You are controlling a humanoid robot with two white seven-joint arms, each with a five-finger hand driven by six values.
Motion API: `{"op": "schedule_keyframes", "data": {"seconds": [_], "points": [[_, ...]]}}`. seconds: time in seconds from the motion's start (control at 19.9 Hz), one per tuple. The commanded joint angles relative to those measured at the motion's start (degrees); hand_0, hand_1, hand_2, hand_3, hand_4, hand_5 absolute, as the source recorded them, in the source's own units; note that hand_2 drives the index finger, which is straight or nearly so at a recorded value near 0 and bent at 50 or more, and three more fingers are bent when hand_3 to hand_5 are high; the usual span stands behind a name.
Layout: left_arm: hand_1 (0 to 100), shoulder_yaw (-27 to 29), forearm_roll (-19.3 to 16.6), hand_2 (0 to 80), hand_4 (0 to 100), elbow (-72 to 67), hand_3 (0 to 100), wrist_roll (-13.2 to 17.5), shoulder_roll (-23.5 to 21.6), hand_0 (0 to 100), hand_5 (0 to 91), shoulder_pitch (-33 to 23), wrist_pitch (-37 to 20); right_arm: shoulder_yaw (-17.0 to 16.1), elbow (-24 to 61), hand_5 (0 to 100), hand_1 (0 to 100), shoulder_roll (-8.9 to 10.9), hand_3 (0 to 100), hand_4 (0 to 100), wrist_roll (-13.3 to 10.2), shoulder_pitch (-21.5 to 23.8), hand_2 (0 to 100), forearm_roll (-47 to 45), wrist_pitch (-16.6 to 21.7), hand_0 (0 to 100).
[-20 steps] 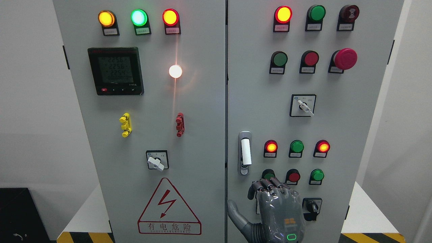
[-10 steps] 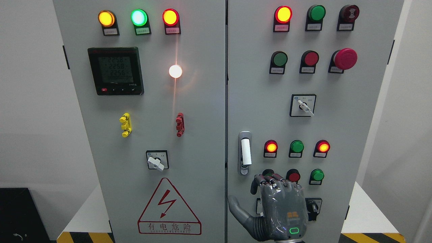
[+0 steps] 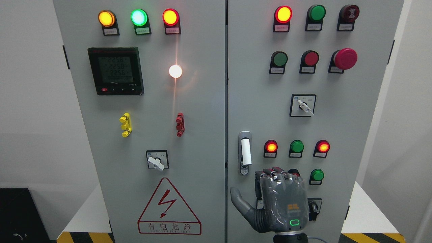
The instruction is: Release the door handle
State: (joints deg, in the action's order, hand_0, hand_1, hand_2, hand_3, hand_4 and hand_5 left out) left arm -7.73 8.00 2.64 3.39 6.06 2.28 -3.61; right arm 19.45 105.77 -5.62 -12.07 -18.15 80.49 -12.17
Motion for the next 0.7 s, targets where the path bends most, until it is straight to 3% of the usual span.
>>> {"op": "schedule_keyframes", "data": {"seconds": [0.0, 0.65], "points": [[56, 0.0, 0.0, 0.0, 0, 0.0, 0, 0.04, 0.0, 12, 0.0, 0.0, 0.01, -0.82, -1.89, 100, 39, -0.62, 100, 93, 0.12, -1.28, 100, 0.54, -0.23, 20], [56, 0.0, 0.0, 0.0, 0, 0.0, 0, 0.04, 0.0, 12, 0.0, 0.0, 0.01, -1.96, -4.61, 100, 39, -2.11, 100, 93, 1.43, -5.85, 100, 0.54, -0.31, 21]]}}
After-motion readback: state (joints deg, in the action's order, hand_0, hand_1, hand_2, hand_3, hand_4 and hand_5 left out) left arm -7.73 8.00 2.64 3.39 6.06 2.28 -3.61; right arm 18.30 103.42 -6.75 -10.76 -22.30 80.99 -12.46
